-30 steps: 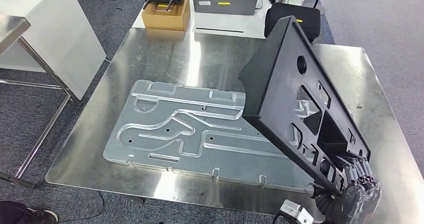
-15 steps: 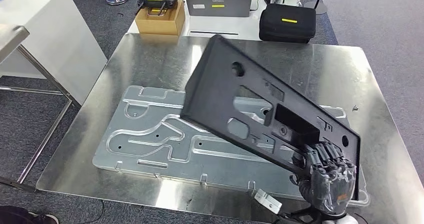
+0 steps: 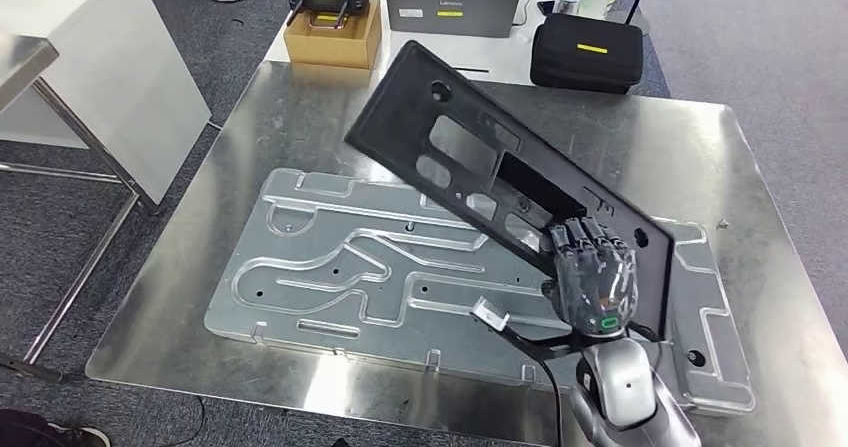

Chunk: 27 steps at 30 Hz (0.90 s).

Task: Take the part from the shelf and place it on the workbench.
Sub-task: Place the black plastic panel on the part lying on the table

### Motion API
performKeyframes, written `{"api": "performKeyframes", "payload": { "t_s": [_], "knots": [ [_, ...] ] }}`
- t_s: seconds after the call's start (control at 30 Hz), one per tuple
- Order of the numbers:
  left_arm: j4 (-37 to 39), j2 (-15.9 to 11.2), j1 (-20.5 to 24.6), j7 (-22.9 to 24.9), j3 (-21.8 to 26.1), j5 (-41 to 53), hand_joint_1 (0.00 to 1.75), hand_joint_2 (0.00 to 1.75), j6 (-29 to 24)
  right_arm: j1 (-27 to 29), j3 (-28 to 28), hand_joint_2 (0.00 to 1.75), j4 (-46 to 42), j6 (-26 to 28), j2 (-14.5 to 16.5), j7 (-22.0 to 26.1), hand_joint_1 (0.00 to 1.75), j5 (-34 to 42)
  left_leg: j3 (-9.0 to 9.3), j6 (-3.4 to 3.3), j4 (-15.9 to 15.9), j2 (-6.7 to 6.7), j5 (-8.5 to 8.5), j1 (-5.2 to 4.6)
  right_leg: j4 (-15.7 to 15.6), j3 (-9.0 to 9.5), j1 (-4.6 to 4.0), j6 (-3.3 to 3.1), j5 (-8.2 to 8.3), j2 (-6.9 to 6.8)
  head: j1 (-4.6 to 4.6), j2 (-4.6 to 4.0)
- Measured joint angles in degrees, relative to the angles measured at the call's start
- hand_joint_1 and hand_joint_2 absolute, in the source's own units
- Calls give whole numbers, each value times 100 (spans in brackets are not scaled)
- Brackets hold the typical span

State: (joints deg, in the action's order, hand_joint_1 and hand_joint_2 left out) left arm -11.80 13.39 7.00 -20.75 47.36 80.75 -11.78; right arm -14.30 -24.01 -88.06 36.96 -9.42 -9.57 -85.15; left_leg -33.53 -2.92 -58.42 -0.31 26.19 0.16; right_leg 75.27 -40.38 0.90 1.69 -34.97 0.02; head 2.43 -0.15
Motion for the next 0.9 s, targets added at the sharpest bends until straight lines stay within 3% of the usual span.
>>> {"api": "performKeyframes", "payload": {
  "t_s": [0.03,0.1,0.17,0.27,0.33,0.43,0.5,0.53,0.57,0.63,0.7,0.73,0.77,0.8,0.83,0.9],
  "knots": [
    [0,1,3,9,-14,1,0,0,7,-138,-288,175,212,-66,-67,-249,168,0,9,0,-2,-2,4,-1,-87,21,0,-7,135,0,0,0],
    [0,8,10,16,-32,2,0,0,9,-330,-756,175,517,-121,-177,-439,167,0,29,17,-11,-18,21,-2,-788,324,-1,-37,567,0,0,0],
    [0,15,26,22,-47,3,0,0,10,-494,-1089,175,767,-177,-232,-459,166,0,10,55,-43,-34,35,-24,-1394,583,-18,-73,781,7,-2,0],
    [0,17,39,40,-78,3,0,0,13,-687,-1394,175,1188,-317,-244,-465,165,0,-26,126,-46,-41,24,-39,-1547,630,-39,-137,764,18,-3,0],
    [0,18,38,51,-102,2,0,0,9,-741,-1512,175,1459,-328,-251,-463,165,0,-79,179,-174,-32,131,-32,-1597,653,-20,-201,789,7,-8,0],
    [0,17,36,67,-127,1,0,0,1,-825,-1619,175,1819,-294,-257,-435,159,-1,-505,240,-1108,-13,598,-7,-1625,676,-17,-273,805,-10,-19,0],
    [0,16,24,71,-134,-3,0,0,-1,-840,-1648,175,1995,-268,-294,-414,141,-2,-749,261,-1611,-12,714,5,-1623,693,-24,-279,801,-14,-19,0],
    [0,14,18,71,-136,-8,0,0,-3,-839,-1657,175,2051,-240,-329,-417,134,-2,-735,263,-1572,-11,622,9,-1622,704,-23,-278,798,-14,-19,0],
    [0,11,15,71,-137,-14,0,0,-6,-833,-1662,175,2079,-199,-379,-428,128,-2,-617,260,-1324,-9,448,15,-1622,720,-20,-273,793,-13,-19,0],
    [0,8,17,70,-139,-26,0,0,-15,-792,-1658,175,2082,-106,-506,-478,127,-2,-226,246,-540,-11,121,27,-1612,744,-30,-238,772,-13,-17,0],
    [0,7,16,68,-143,-43,0,0,-20,-710,-1637,175,2038,-56,-661,-539,127,-2,-11,207,-98,-18,17,22,-1605,743,-50,-176,764,-15,-11,0],
    [0,5,11,67,-145,-53,0,0,-20,-674,-1626,175,2012,-47,-726,-562,127,-2,-3,181,-69,-21,27,7,-1609,735,-56,-144,771,-13,-9,0],
    [0,3,4,67,-147,-61,0,0,-20,-645,-1617,175,1988,-42,-785,-576,120,-2,-11,144,-62,-20,10,2,-1618,734,-50,-112,782,-9,-8,0],
    [0,2,1,67,-148,-67,0,0,-20,-622,-1608,175,1971,-38,-835,-585,97,-2,-7,108,-44,-12,-8,1,-1599,729,-39,-79,768,-4,-9,0],
    [0,1,3,67,-150,-69,0,0,-20,-604,-1600,175,1955,-35,-875,-588,65,-2,-3,72,-25,-4,-25,4,-1530,701,-28,-51,711,-1,-9,0],
    [0,1,13,66,-154,-73,0,0,-20,-572,-1589,175,1931,-37,-948,-597,10,-2,0,8,3,15,-49,11,-1044,490,-14,-6,407,1,-8,0]
  ]
}}
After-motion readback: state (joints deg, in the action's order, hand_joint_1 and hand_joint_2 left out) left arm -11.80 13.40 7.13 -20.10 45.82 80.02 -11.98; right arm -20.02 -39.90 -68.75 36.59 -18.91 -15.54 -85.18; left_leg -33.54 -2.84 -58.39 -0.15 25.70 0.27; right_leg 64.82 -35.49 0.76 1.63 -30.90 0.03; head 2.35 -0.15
